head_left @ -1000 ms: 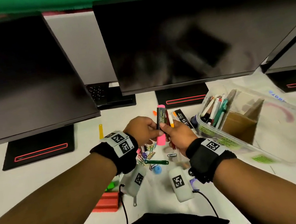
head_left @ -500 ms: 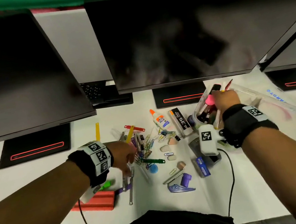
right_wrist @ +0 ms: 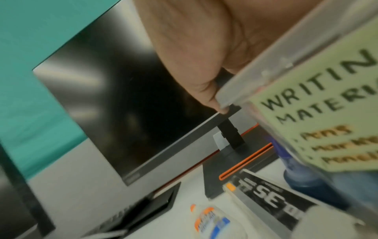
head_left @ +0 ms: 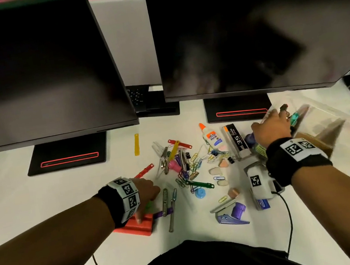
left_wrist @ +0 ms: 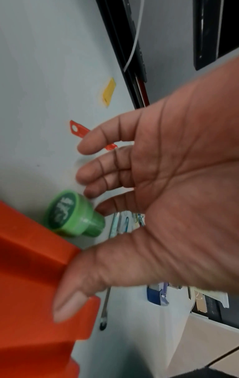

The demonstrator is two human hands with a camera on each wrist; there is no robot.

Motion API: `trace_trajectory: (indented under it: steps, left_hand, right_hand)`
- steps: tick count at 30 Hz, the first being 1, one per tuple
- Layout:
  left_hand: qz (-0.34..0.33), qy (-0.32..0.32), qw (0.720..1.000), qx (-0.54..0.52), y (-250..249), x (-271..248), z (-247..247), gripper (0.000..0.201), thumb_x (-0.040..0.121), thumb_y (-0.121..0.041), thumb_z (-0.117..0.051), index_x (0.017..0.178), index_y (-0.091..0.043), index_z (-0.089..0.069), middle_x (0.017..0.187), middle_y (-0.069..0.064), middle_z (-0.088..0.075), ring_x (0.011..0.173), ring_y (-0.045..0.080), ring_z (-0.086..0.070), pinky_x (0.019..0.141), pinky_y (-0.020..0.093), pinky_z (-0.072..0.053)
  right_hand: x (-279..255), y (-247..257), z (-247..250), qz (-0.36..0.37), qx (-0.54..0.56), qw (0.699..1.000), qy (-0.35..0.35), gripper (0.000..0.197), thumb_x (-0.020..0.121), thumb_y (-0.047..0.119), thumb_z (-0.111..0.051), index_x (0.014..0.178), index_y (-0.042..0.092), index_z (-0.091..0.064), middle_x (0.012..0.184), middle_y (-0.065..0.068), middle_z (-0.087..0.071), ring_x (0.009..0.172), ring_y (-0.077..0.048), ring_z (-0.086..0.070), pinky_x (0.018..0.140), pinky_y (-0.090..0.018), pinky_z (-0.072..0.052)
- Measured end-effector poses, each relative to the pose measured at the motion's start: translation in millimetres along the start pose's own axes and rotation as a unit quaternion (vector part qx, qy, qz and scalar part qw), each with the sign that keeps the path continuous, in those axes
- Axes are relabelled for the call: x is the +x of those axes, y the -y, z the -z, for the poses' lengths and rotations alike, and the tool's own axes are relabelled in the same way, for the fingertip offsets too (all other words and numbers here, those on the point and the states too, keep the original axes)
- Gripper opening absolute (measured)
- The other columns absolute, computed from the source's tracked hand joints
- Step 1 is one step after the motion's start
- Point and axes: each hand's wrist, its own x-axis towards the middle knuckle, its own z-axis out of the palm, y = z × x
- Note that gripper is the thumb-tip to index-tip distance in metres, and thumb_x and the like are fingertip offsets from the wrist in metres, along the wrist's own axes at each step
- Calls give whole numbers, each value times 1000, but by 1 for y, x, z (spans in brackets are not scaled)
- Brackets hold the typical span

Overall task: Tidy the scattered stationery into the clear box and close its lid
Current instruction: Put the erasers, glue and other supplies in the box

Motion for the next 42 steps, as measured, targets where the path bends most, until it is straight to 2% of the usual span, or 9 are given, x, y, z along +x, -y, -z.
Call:
trace_trajectory:
  steps: [4,9,13,19,26,31,34,38,42]
  left_hand:
    - [4,-2,1000,-16,3,2,-2,74,69,-39,-79,128,-14,-42,129,9,-50,120,29,-50,99,39,-43]
    - [14,-67,995,-71,13,9,5,53,73,-38,-75,114,-14,-51,121,5,-56,111,25,-54,88,33,-44]
    - [19,-102,990,-100,13,18,20,52,78,-34,-72,121,-14,-50,124,4,-56,114,23,-54,88,30,-43]
    - [3,-123,984,-127,9,32,24,41,80,-33,-70,113,-16,-55,117,4,-60,107,22,-58,83,29,-44]
    - [1,-175,964,-201,3,33,22,31,90,-25,-55,120,-23,-52,121,1,-59,110,19,-55,82,22,-37]
    - [-14,-229,945,-232,0,27,30,32,92,-32,-51,124,-31,-52,119,-6,-59,111,15,-55,92,25,-41]
    - [-15,-260,944,-204,-5,27,47,21,92,-31,-48,108,-23,-59,112,-2,-60,104,18,-56,86,28,-44]
    - [-47,-300,934,-186,-23,27,81,22,91,-29,-49,111,-23,-57,117,-2,-56,111,20,-54,93,34,-46]
    - [-98,-361,909,-183,-53,25,124,29,92,-26,-49,120,-24,-53,129,-3,-50,121,18,-47,101,32,-40]
  right_hand:
    - [-8,-1,-4,-5,-21,999,24,71,92,29,-45,148,-2,-15,157,-20,-7,144,-38,-8,117,-47,-12]
    - [-8,2,-5,38,-27,996,70,73,91,29,-47,146,-6,-15,156,-22,-10,145,-36,-7,117,-41,-15]
    - [-16,8,-7,96,-48,990,92,73,93,28,-46,147,-6,-10,157,-21,-2,147,-32,0,119,-39,-11]
    - [-21,12,-6,144,-40,982,113,55,97,22,-40,144,-3,-25,157,-17,-10,148,-27,0,121,-39,-13]
    - [-17,-1,5,125,68,984,107,55,92,29,-53,141,12,-34,150,-14,-30,141,-30,-27,117,-40,-26]
    - [-52,-11,36,244,78,966,-33,32,87,13,-58,119,10,-57,120,-11,-56,108,-25,-55,99,-34,-44]
    - [-71,-22,36,302,25,952,37,16,90,15,-54,104,14,-63,99,-5,-67,84,-18,-63,80,-33,-55]
    - [-84,-42,22,306,-106,943,80,22,91,22,-49,105,17,-65,104,-5,-69,91,-24,-64,77,-28,-51]
    - [-87,-60,8,234,-181,950,101,27,93,31,-46,107,16,-62,104,-7,-68,92,-25,-63,72,-27,-46]
